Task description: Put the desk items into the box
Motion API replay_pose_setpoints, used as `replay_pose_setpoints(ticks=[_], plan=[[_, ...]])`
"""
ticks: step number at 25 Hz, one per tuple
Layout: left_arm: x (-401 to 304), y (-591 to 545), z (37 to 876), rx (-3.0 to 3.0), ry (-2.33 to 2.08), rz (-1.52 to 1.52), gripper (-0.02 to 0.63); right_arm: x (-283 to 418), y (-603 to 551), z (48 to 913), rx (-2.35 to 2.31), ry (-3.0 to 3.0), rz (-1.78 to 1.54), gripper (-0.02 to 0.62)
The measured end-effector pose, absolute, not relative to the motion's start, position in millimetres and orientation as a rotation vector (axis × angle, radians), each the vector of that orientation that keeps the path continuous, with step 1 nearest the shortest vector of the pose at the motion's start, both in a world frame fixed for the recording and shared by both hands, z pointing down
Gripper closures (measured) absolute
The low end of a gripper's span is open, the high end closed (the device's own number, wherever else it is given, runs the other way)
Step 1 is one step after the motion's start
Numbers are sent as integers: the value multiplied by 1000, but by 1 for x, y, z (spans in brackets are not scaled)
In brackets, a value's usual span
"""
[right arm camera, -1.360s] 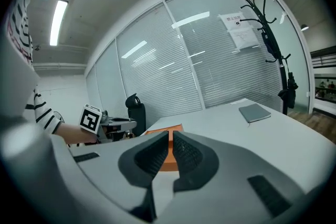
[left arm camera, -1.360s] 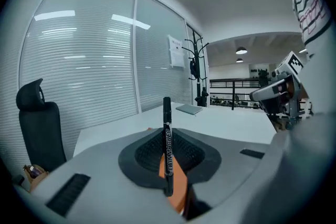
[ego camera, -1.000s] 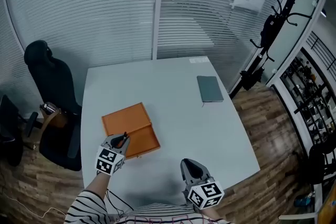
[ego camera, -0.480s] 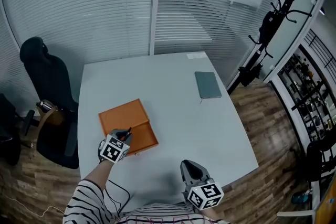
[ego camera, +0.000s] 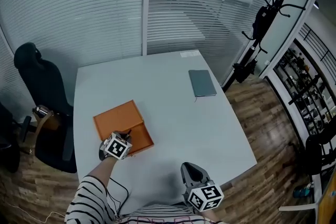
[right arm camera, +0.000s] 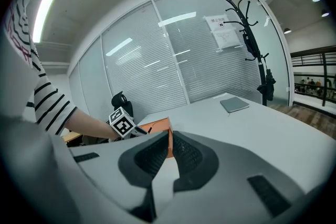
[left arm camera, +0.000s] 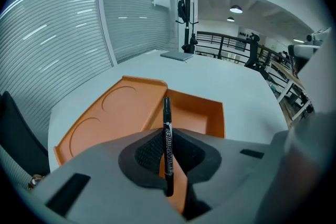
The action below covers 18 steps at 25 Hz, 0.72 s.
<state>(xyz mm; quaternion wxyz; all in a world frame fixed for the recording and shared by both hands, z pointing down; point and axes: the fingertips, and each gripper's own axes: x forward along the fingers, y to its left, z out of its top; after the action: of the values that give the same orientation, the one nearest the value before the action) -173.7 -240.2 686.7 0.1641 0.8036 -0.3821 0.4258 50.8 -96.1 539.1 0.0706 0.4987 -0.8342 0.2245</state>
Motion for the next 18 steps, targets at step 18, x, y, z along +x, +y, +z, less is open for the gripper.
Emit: replay_pose_setpoints(ticks=[18], plan=[[-165,-249,727,2206,-1024,1372,554,76,-102,546,1588,-2433,691,568]])
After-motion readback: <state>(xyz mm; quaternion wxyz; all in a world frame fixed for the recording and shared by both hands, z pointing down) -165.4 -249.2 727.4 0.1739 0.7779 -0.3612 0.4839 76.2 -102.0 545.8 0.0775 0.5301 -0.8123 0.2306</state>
